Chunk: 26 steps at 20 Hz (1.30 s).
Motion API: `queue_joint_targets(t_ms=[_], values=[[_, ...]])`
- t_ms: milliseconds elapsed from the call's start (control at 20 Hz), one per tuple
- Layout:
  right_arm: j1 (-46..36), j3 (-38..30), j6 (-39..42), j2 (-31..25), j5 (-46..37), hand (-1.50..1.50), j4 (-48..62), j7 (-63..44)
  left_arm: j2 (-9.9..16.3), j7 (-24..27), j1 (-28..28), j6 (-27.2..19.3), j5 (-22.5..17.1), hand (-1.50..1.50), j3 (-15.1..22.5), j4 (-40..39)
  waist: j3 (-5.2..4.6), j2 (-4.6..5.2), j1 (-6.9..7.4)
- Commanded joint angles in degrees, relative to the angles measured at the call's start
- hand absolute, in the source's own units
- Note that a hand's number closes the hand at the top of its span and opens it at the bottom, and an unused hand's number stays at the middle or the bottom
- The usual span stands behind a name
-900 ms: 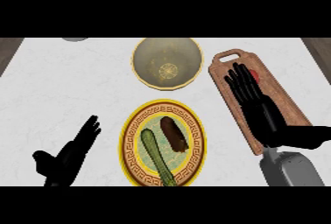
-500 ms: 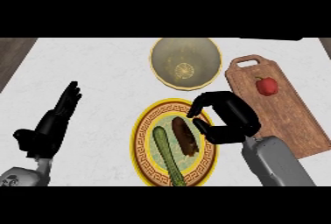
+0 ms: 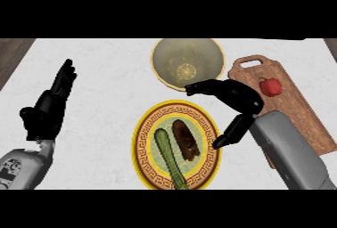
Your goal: Pick the squash from the plate and place it in the bowl
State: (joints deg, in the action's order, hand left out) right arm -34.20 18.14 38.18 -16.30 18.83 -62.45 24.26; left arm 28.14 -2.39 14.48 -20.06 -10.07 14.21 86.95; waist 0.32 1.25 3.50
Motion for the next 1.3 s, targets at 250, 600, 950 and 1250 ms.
queue_joint_targets(t_ms=[250,600,950,1250], values=[[-14.48,7.56,5.99,-5.90,-17.05,-1.50,3.45,7.96,-1.76,-2.92,2.54,-2.21,2.51,0.00,0.37,-1.13,-0.23,-0.44,-0.99],[-20.60,16.32,3.79,-3.01,-26.84,-1.50,2.43,6.23,-0.56,-3.07,-0.38,-1.36,3.30,0.00,-0.58,0.84,-0.33,-0.98,-1.93],[-20.21,22.33,6.18,-0.05,-30.95,-1.50,1.39,7.71,-2.18,-3.67,0.48,-1.13,4.44,0.00,-1.67,-0.25,-0.32,-1.14,-2.89],[-18.38,28.27,2.71,5.17,-37.17,-1.50,-0.30,2.70,-1.69,-1.41,0.14,1.34,4.38,0.00,-4.30,-2.58,-0.34,-1.16,-3.13]])
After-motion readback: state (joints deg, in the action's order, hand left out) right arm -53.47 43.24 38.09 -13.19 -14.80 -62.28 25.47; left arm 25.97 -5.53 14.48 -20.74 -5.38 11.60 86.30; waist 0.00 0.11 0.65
